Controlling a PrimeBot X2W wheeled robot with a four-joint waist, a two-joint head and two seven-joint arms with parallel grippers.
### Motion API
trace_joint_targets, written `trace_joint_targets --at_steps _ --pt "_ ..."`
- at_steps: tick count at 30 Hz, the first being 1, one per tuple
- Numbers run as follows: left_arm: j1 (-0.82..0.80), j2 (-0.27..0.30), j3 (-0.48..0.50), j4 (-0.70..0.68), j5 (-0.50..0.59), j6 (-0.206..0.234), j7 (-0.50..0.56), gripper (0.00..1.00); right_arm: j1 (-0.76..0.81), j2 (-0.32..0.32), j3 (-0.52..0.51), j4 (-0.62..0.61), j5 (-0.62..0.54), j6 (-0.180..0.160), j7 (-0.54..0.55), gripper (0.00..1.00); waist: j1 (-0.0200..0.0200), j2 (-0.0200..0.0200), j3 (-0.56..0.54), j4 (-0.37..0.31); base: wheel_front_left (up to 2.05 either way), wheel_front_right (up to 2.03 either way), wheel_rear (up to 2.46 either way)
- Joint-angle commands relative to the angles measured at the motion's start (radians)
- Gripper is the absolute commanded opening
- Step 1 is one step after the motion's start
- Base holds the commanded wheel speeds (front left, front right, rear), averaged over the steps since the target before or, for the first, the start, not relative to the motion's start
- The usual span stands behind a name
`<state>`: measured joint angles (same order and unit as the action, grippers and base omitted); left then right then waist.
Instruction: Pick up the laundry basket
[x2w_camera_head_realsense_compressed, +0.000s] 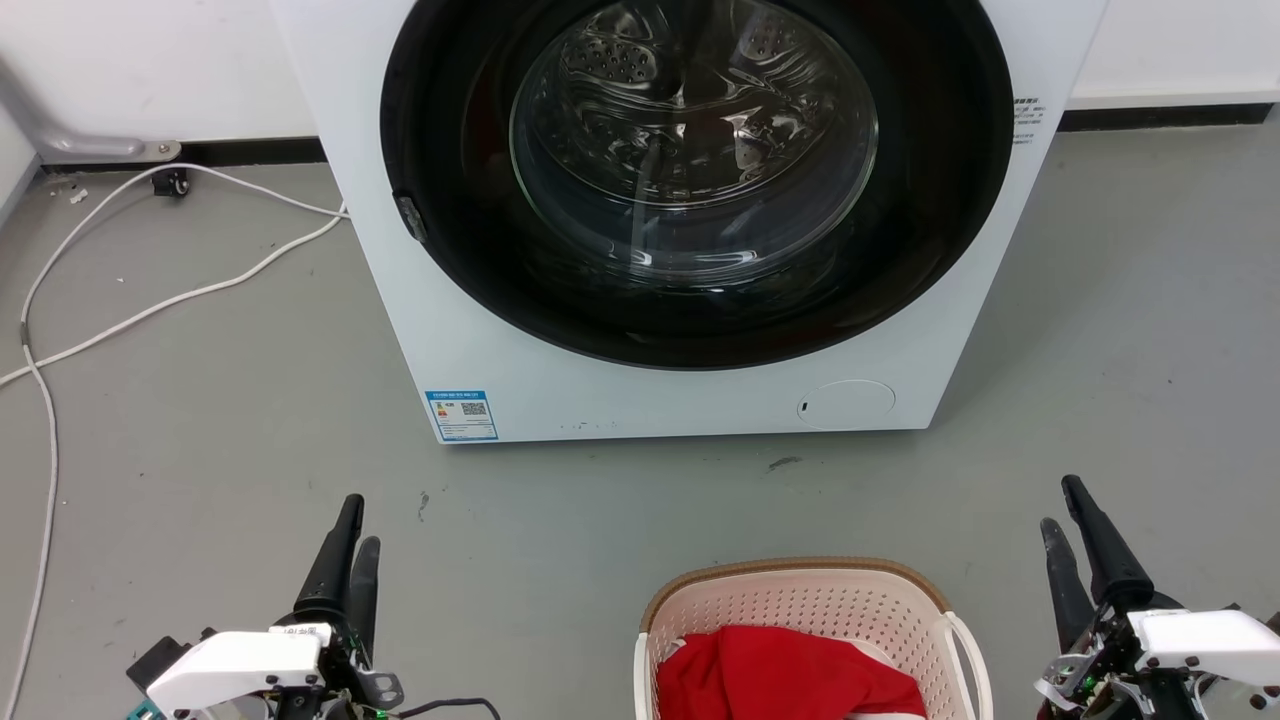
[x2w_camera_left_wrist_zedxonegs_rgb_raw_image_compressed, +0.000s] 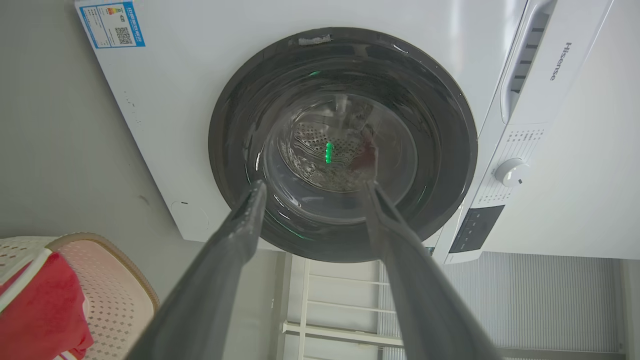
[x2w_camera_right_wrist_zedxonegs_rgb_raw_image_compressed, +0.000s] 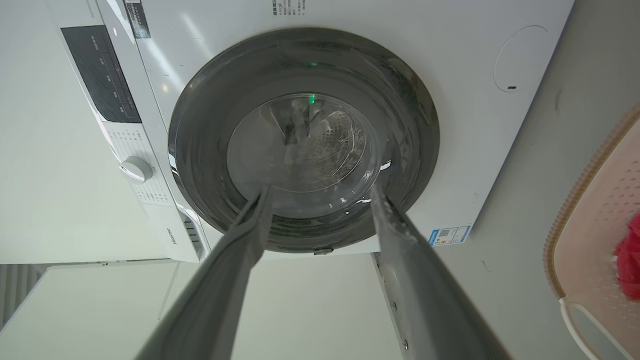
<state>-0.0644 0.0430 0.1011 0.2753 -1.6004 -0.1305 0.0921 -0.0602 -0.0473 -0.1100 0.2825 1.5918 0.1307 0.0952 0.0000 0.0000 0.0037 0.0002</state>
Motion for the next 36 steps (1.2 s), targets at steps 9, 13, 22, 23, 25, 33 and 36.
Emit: trace_joint_targets --at_steps 9,13,22,23,25,33,36 --pt "-0.022 0.004 0.001 -0.056 0.162 0.010 -0.047 1.00 -0.015 -0.002 -0.002 -0.073 -0.194 0.000 -0.049 1.00 0.0000 0.0000 0.002 0.000 0.00 0.00 0.00" --pt "-0.019 0.004 -0.010 -0.082 0.247 0.027 -0.065 1.00 -0.008 -0.002 0.009 -0.102 -0.297 0.000 -0.067 1.00 0.0000 0.0000 0.002 0.001 0.00 0.00 0.00" --pt "-0.011 0.005 -0.053 -0.131 0.444 0.070 -0.103 1.00 0.007 -0.002 0.038 -0.166 -0.535 0.000 -0.105 1.00 0.0000 0.0000 0.002 0.001 0.00 0.00 0.00" --pt "-0.010 0.005 -0.058 -0.135 0.463 0.074 -0.107 1.00 0.009 -0.002 0.041 -0.172 -0.558 0.000 -0.109 1.00 0.0000 0.0000 0.002 0.001 0.00 0.00 0.00" --pt "-0.008 0.005 -0.066 -0.142 0.503 0.083 -0.115 1.00 0.013 -0.002 0.046 -0.183 -0.602 0.000 -0.117 1.00 0.0000 0.0000 0.002 0.001 0.00 0.00 0.00" --pt "0.000 0.005 -0.094 -0.163 0.651 0.110 -0.145 1.00 0.029 -0.003 0.062 -0.219 -0.764 0.000 -0.147 1.00 0.0000 0.0000 0.001 0.001 0.00 0.00 0.00" --pt "0.002 0.006 -0.102 -0.170 0.699 0.117 -0.155 1.00 0.032 -0.003 0.066 -0.230 -0.815 0.000 -0.158 1.00 0.0000 0.0000 0.001 0.002 0.00 0.00 0.00"
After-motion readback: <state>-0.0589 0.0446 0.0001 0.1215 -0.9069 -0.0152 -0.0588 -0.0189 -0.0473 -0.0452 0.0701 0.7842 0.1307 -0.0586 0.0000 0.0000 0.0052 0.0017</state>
